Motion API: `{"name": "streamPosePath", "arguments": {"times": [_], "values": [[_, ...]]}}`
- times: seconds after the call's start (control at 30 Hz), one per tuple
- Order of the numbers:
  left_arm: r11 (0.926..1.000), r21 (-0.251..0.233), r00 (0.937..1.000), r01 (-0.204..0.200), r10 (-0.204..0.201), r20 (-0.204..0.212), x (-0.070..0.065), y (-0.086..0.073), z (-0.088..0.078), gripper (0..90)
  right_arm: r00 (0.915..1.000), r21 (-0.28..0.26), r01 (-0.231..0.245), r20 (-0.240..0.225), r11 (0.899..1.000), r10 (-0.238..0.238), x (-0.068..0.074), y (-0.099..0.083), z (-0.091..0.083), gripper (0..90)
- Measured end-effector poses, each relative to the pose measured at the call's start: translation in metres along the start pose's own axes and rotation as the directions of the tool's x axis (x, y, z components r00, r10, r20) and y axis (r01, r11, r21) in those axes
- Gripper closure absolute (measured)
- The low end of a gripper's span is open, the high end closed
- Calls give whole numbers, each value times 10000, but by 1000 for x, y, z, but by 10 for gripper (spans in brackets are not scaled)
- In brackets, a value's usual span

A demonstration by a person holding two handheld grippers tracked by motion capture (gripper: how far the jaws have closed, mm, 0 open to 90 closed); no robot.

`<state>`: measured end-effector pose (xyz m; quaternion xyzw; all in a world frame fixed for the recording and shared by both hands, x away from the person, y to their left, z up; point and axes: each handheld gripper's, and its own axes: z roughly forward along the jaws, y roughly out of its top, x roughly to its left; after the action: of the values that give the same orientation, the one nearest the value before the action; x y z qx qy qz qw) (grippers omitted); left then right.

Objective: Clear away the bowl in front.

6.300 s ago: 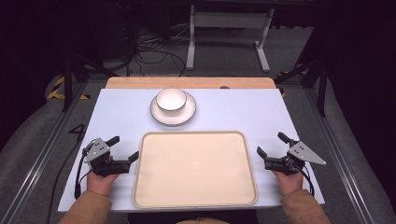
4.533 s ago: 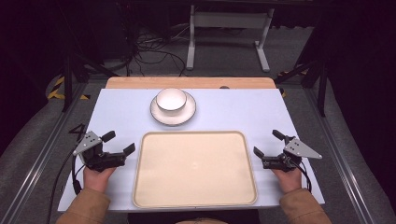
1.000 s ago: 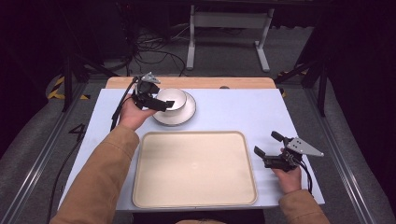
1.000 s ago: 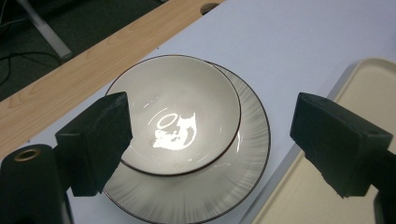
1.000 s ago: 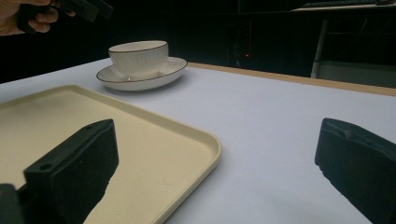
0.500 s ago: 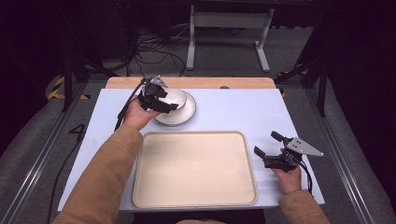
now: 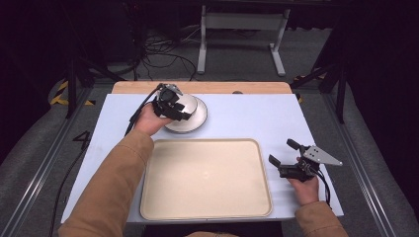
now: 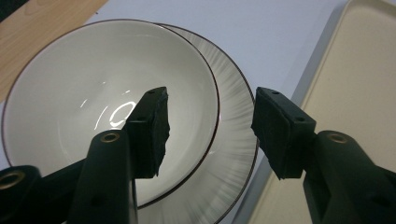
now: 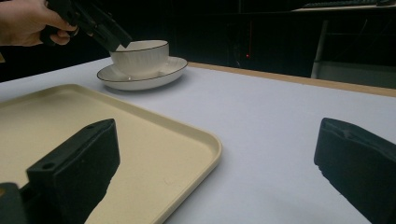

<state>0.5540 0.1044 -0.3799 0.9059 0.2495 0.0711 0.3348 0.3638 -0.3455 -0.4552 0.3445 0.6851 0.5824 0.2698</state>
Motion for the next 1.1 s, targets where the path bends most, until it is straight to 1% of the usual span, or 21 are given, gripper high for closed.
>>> {"name": "streamPosePath", "arguments": {"times": [0.03, 0.13, 0.17, 0.2, 0.23, 0.27, 0.33, 0.4, 0.43, 0.53, 0.57, 0.6, 0.67, 0.73, 0.8, 0.87, 0.93, 0.97, 1.1], "values": [[9999, 95, 9999, -87, 88, -122, 0, 0, 2, 472, 10000, 0, 2, 8, 10000, -2, 0, 0, 0, 7], [9999, 147, 9999, -85, 87, -112, 1, 0, 6, 484, 10000, 0, -13, 1, 10000, 13, 0, 0, 0, 7], [9996, 254, 9999, -90, 93, -84, 2, 0, 8, 484, 10000, 14, -12, 5, 10000, 12, 0, 0, 0, 8], [9993, 366, 10000, -10, 13, -84, 2, -1, 10, 508, 10000, 14, -12, 6, 10000, 12, 0, 0, 0, 9], [9992, 397, 9999, -50, 53, -90, 3, -1, 12, 522, 10000, -1, -17, 7, 10000, 17, 0, 0, 0, 9], [9982, 590, 9999, -92, 100, -124, 4, -2, 14, 538, 10000, -4, -19, 13, 10000, 19, 0, 0, 0, 9], [9972, 721, 9996, -213, 227, -175, 5, -3, 17, 555, 10000, -6, -21, 21, 10000, 21, 0, 0, 0, 10], [9968, 783, 9998, -186, 191, -62, 6, -3, 19, 564, 10000, -8, -29, 26, 10000, 29, 0, 0, 0, 11], [9958, 882, 9996, -260, 264, -37, 7, -3, 20, 578, 10000, -5, -33, 50, 10000, 33, 0, 0, 0, 12], [9947, 962, 9993, -361, 368, -54, 6, -2, 22, 616, 10000, -16, -37, 55, 10000, 37, 0, 0, 0, 13], [9928, 1066, 9985, -548, 553, -14, 4, -1, 23, 616, 10000, -21, -40, 62, 10000, 40, 0, 0, 0, 14], [9918, 1112, 9980, -628, 635, -27, 2, -1, 23, 671, 10000, -20, -34, 59, 10000, 34, 0, 0, 0, 17], [9903, 1097, 9963, -853, 861, -27, -1, 0, 24, 722, 10000, -16, -32, 30, 10000, 32, 0, 0, 0, 20], [9874, 1225, 9948, -999, 1015, -69, -3, 1, 25, 754, 10000, 2, -39, 6, 10000, 39, 0, 0, 0, 21], [9877, 1198, 9948, -1002, 1018, -70, -3, 1, 25, 790, 10000, -5, -56, 17, 10000, 56, 0, 0, 0, 21], [9870, 1243, 9947, -1018, 1030, -32, -2, 1, 26, 803, 10000, -18, -81, 29, 10000, 81, -1, 0, 0, 21], [9867, 1185, 9938, -1109, 1111, 53, -2, 1, 27, 811, 10000, -21, -88, 15, 10000, 88, -1, 0, -1, 21], [9856, 1222, 9930, -1173, 1184, -19, -3, 2, 27, 823, 10000, -41, -68, 18, 10000, 68, -1, 0, -1, 21], [9822, 1344, 9910, -1312, 1336, -84, -4, 3, 27, 828, 10000, -29, -86, 22, 10000, 86, -1, 0, -1, 21]]}}
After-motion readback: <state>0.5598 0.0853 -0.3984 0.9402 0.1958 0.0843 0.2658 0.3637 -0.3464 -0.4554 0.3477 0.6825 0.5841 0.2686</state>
